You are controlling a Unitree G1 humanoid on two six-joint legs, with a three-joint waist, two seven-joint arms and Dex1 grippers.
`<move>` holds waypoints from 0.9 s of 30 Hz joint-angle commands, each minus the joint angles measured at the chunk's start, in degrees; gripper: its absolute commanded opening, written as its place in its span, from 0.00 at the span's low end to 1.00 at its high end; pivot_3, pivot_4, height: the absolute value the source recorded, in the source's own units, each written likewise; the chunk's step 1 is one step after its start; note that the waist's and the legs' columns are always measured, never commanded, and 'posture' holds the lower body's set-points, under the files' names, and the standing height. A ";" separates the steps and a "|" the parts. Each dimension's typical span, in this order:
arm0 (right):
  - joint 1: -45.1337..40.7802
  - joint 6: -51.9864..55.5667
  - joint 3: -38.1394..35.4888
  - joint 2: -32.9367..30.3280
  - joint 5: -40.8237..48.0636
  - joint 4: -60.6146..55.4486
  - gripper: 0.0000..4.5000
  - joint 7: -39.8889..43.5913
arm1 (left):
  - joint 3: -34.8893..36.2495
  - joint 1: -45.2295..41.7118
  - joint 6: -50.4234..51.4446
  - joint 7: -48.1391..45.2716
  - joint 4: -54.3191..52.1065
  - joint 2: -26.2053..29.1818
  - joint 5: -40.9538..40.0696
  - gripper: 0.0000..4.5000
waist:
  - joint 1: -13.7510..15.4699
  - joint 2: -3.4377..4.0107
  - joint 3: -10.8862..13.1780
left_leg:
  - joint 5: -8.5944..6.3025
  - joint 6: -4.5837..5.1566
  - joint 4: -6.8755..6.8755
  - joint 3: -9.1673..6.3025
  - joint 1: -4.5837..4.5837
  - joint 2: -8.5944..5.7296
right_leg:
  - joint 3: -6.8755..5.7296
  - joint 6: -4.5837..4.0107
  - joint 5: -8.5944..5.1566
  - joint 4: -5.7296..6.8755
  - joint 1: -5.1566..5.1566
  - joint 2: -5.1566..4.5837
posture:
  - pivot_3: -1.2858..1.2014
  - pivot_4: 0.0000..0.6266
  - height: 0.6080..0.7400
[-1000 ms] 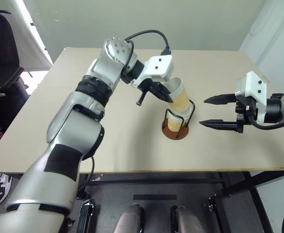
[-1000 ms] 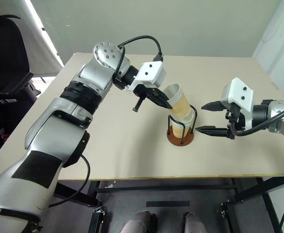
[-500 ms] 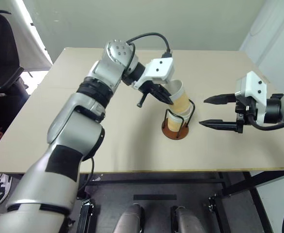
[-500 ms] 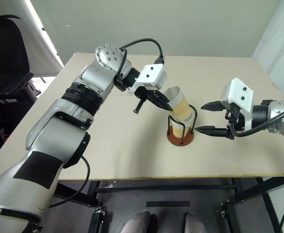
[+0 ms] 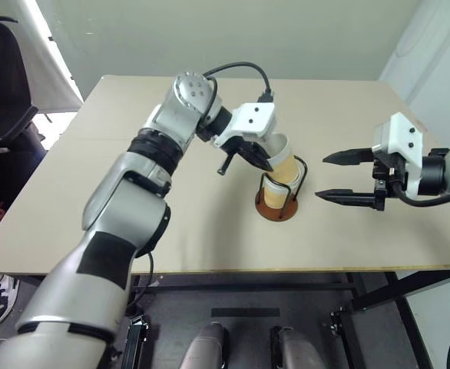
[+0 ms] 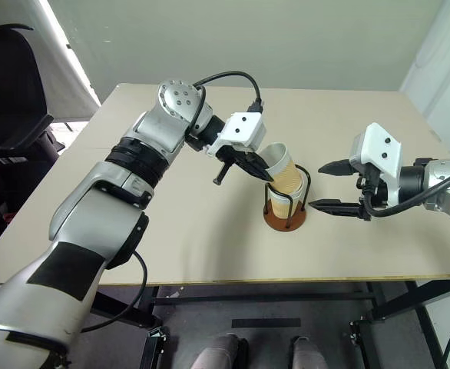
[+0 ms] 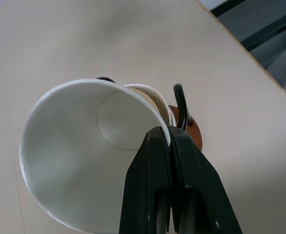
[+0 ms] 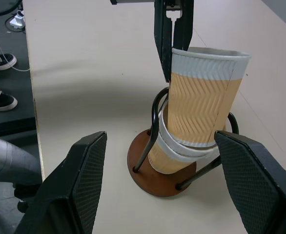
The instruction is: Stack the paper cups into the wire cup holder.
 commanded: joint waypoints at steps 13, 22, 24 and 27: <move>-0.37 -0.89 -1.72 -0.37 0.10 -0.63 0.79 0.24 | 10.22 -2.99 0.41 3.00 1.79 -4.16 2.23 0.99 | 0.07 0.00 0.00 | 0.00 0.02 0.02 0.02 -0.01 -0.01 | 0.01 0.02 0.01 -0.01 0.00 -0.01 | 0.52 0.24 1.00; -0.12 -1.49 -1.74 0.05 -0.43 0.67 0.79 0.10 | 19.35 -4.31 8.26 11.45 2.00 -2.80 -0.56 0.99 | 0.00 -0.01 0.00 | 0.00 0.01 0.00 0.03 0.00 0.00 | 0.01 0.03 0.01 -0.01 0.00 0.00 | 0.52 0.24 1.00; -0.44 -1.56 -1.56 0.11 -0.68 1.92 0.79 0.23 | 21.10 -3.25 10.32 12.38 1.43 -0.72 -1.00 0.99 | -0.11 -0.01 0.00 | 0.01 -0.01 -0.01 0.03 0.00 0.01 | 0.01 0.02 0.01 0.01 -0.02 0.01 | 0.52 0.24 1.00; -1.09 -1.67 -1.27 0.52 -1.05 4.68 0.79 0.06 | 23.60 -0.66 13.94 13.64 -1.11 2.23 -2.32 0.99 | -0.28 0.00 0.00 | 0.04 -0.04 -0.02 0.02 0.01 0.01 | 0.02 0.02 0.01 0.01 -0.04 0.03 | 0.52 0.24 1.00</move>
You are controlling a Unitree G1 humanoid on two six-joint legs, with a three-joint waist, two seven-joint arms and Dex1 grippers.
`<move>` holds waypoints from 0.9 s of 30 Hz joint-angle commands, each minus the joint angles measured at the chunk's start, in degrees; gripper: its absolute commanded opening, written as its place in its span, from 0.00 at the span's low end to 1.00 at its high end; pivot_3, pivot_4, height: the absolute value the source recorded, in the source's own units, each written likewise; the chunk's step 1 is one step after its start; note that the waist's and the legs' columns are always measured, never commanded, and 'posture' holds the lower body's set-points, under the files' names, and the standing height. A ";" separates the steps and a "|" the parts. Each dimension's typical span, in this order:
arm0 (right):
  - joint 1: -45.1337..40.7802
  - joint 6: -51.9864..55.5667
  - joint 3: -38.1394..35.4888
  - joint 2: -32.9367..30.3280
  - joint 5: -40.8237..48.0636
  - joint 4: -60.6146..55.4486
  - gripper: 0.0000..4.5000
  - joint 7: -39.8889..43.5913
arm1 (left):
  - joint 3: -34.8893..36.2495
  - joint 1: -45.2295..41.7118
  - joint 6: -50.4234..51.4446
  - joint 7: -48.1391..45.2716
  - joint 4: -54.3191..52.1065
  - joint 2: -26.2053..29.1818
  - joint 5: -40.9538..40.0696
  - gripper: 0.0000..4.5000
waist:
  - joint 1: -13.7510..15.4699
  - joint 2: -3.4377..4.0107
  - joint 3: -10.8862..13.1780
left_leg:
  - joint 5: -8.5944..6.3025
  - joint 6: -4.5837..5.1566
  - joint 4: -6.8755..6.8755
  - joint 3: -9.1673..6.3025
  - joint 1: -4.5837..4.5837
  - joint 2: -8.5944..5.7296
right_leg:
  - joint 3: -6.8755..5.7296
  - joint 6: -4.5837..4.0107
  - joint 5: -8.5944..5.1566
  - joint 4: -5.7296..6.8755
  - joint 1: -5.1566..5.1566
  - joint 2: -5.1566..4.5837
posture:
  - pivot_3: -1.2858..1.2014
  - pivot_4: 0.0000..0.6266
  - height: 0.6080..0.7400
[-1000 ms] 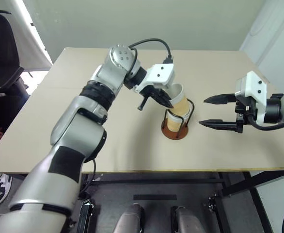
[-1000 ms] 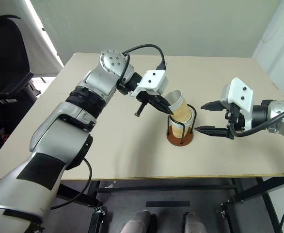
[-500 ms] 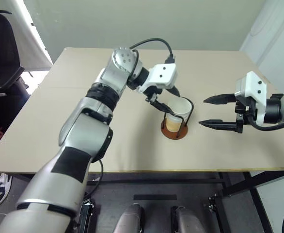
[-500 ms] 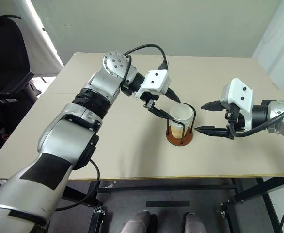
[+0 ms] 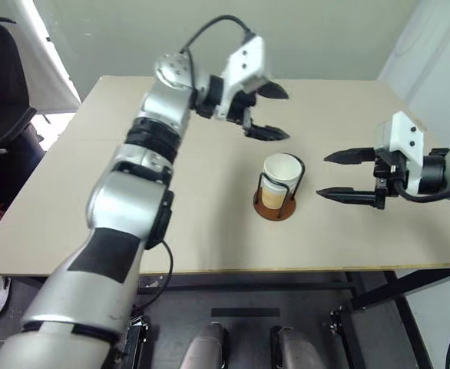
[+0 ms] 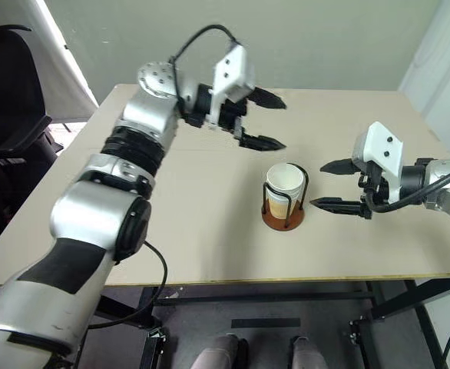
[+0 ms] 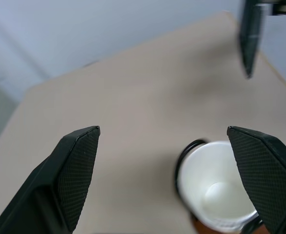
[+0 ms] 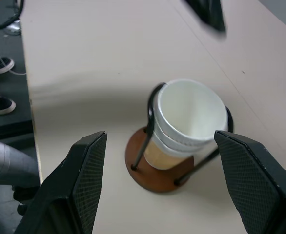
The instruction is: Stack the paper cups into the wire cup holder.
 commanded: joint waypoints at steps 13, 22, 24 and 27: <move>-4.19 -9.67 1.27 3.15 -9.25 22.92 0.79 1.98 | 13.00 25.54 21.33 13.65 -29.34 12.74 -9.52 0.99 | 0.10 0.00 0.00 | 0.39 0.01 0.03 -0.04 0.03 -0.01 | -0.06 -0.16 0.12 0.08 0.04 0.00 | 0.52 0.24 1.00; -7.56 -14.69 0.92 5.36 -12.51 34.19 0.79 3.32 | 15.21 39.60 31.29 15.08 -44.64 16.02 -15.84 0.99 | -0.08 0.01 -0.01 | 0.42 -0.05 -0.21 -0.03 0.68 0.00 | -0.04 -0.81 -0.11 0.08 0.49 0.03 | 0.52 0.24 1.00; -8.01 -15.66 1.06 5.71 -13.17 35.83 0.79 3.57 | 15.00 40.21 31.43 15.80 -44.85 16.31 -15.94 0.99 | -0.02 0.01 -0.01 | 0.42 -0.05 -0.21 -0.07 0.69 -0.01 | -0.04 -0.89 -0.09 0.07 0.53 0.02 | 0.52 0.24 1.00; -8.76 -16.64 1.20 6.28 -14.03 37.34 0.79 3.69 | 15.15 40.32 31.57 17.11 -44.64 16.43 -16.21 0.99 | -0.08 0.01 -0.01 | 0.41 -0.06 -0.21 -0.06 0.72 -0.01 | -0.04 -0.95 -0.06 0.07 0.54 0.02 | 0.52 0.24 1.00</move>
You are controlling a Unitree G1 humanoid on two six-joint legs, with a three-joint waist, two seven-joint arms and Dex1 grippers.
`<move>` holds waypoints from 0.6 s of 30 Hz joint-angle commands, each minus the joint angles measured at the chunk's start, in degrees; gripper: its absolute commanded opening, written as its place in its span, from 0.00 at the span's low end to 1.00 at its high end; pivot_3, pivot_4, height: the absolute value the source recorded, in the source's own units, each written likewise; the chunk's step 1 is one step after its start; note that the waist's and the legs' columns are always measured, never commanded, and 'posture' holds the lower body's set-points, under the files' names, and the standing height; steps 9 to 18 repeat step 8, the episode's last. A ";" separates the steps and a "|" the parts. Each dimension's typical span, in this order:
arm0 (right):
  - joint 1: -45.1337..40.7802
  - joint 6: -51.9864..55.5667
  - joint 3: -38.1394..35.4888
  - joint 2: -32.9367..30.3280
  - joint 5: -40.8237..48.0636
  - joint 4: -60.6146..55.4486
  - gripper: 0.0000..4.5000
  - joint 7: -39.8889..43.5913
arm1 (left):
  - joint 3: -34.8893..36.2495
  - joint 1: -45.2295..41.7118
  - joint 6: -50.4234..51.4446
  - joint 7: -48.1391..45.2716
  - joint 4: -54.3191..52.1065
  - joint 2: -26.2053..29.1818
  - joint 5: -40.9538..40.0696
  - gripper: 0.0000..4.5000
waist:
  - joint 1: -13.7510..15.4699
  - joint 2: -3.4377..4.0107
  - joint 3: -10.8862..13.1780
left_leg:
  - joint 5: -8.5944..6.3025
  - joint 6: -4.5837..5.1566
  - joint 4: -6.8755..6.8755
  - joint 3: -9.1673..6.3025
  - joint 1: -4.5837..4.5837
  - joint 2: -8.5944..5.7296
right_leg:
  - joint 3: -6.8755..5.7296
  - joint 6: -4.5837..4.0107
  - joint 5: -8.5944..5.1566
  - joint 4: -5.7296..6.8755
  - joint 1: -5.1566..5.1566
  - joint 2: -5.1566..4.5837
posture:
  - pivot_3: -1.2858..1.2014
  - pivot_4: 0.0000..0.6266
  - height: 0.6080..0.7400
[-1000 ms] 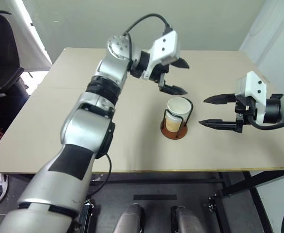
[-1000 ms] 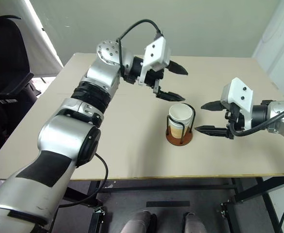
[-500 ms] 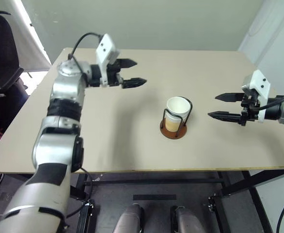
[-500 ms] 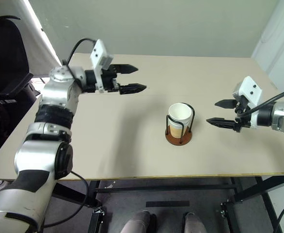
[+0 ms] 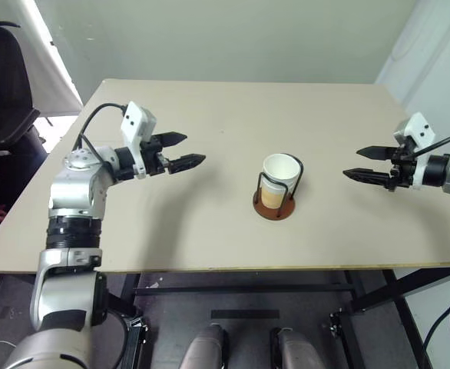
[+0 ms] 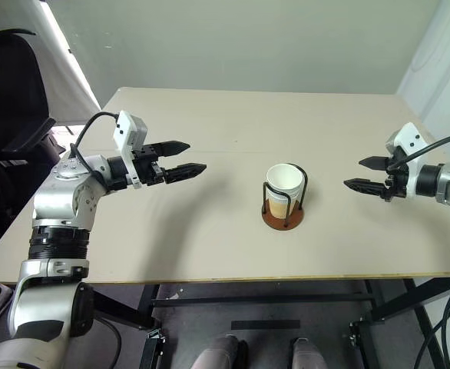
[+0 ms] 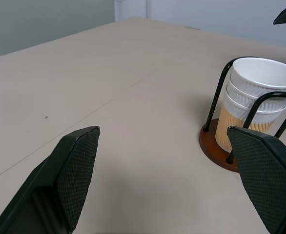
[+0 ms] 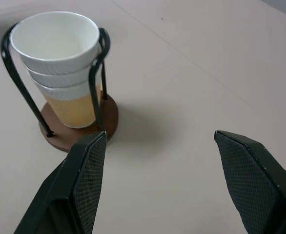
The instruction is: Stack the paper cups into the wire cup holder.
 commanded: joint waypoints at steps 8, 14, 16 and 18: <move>-3.24 -2.32 -1.14 0.96 -2.08 2.06 0.79 1.04 | 1.56 0.89 1.04 3.47 -4.40 0.88 -2.86 0.99 | -0.20 0.00 0.00 | -0.06 -0.11 -0.04 -0.02 0.01 0.01 | 0.00 -0.05 -0.02 0.00 -0.02 0.01 | 0.52 0.24 1.00; -3.24 -2.32 -1.14 0.96 -2.08 2.06 0.79 1.04 | 1.56 0.89 1.04 3.47 -4.40 0.88 -2.86 0.99 | -0.20 0.00 0.00 | -0.06 -0.11 -0.04 -0.02 0.01 0.01 | 0.00 -0.05 -0.02 0.00 -0.02 0.01 | 0.52 0.24 1.00; -3.24 -2.32 -1.14 0.96 -2.08 2.06 0.79 1.04 | 1.56 0.89 1.04 3.47 -4.40 0.88 -2.86 0.99 | -0.20 0.00 0.00 | -0.06 -0.11 -0.04 -0.02 0.01 0.01 | 0.00 -0.05 -0.02 0.00 -0.02 0.01 | 0.52 0.24 1.00; -3.24 -2.32 -1.14 0.96 -2.08 2.06 0.79 1.04 | 1.56 0.89 1.04 3.47 -4.40 0.88 -2.86 0.99 | -0.20 0.00 0.00 | -0.06 -0.11 -0.04 -0.02 0.01 0.01 | 0.00 -0.05 -0.02 0.00 -0.02 0.01 | 0.52 0.24 1.00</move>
